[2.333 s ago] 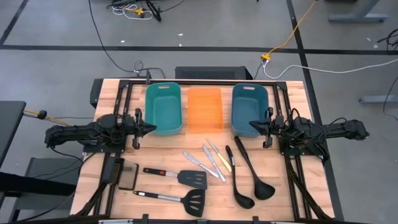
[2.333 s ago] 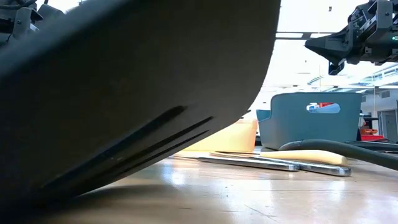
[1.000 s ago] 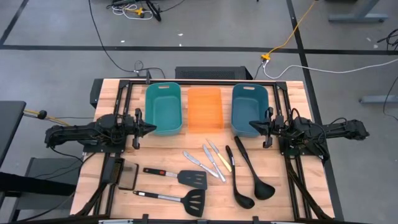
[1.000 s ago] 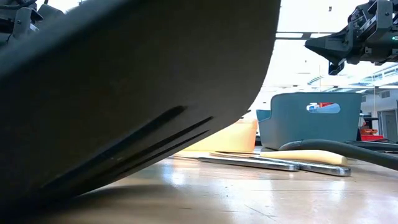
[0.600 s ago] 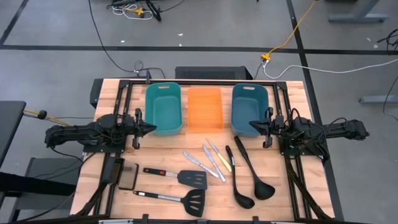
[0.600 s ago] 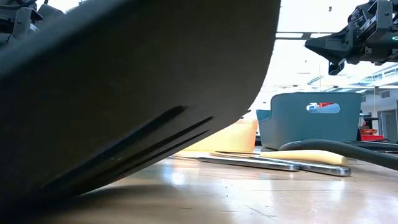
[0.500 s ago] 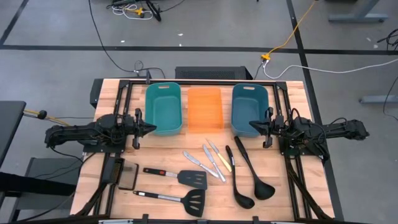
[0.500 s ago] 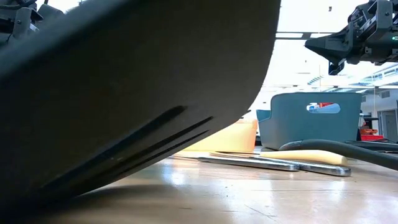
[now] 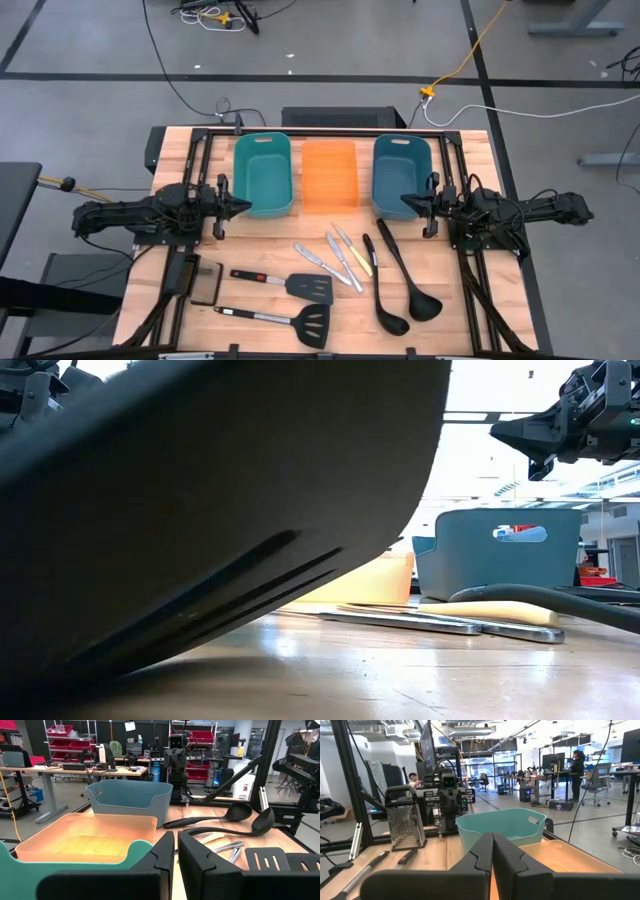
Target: Pick & Place Kitchen Items
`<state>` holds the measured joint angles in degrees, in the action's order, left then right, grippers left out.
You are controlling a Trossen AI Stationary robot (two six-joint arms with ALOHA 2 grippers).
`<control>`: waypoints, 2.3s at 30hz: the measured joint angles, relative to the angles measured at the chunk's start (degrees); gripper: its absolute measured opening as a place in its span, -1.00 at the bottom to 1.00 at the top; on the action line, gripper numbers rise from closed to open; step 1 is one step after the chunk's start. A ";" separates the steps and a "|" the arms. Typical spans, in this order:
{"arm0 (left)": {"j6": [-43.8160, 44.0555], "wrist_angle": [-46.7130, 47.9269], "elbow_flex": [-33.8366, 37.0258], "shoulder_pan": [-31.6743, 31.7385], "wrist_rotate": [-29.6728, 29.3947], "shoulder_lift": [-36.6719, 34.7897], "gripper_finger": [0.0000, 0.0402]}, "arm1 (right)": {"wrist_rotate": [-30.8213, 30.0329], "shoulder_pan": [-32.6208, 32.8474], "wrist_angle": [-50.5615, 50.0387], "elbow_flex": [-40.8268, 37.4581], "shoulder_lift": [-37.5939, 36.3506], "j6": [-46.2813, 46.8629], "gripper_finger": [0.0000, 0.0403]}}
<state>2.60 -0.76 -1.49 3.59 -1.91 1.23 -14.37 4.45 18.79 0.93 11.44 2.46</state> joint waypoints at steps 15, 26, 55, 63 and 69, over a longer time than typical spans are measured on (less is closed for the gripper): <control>0.01 -0.01 0.00 -0.01 0.00 -0.01 -0.86 | 0.01 0.00 0.00 0.00 -0.01 0.02 -0.94; 0.01 -0.01 0.01 0.00 0.00 0.00 -0.86 | 0.02 0.00 0.00 0.00 -0.02 0.02 -0.94; 0.01 -0.24 0.02 0.00 0.00 -0.01 -0.86 | 0.01 -0.01 0.00 0.00 0.00 0.01 -0.94; 0.01 -0.41 0.02 -0.02 -4.10 -0.01 -0.86 | 0.09 -0.02 0.02 0.00 0.00 0.02 -0.94; -1.60 -0.41 0.02 -0.02 -6.52 -0.01 -0.86 | -1.30 -0.04 0.07 0.00 0.07 -1.46 -0.94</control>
<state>1.00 -1.17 -1.48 3.58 -8.43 1.21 -15.67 4.40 18.85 0.93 11.51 1.00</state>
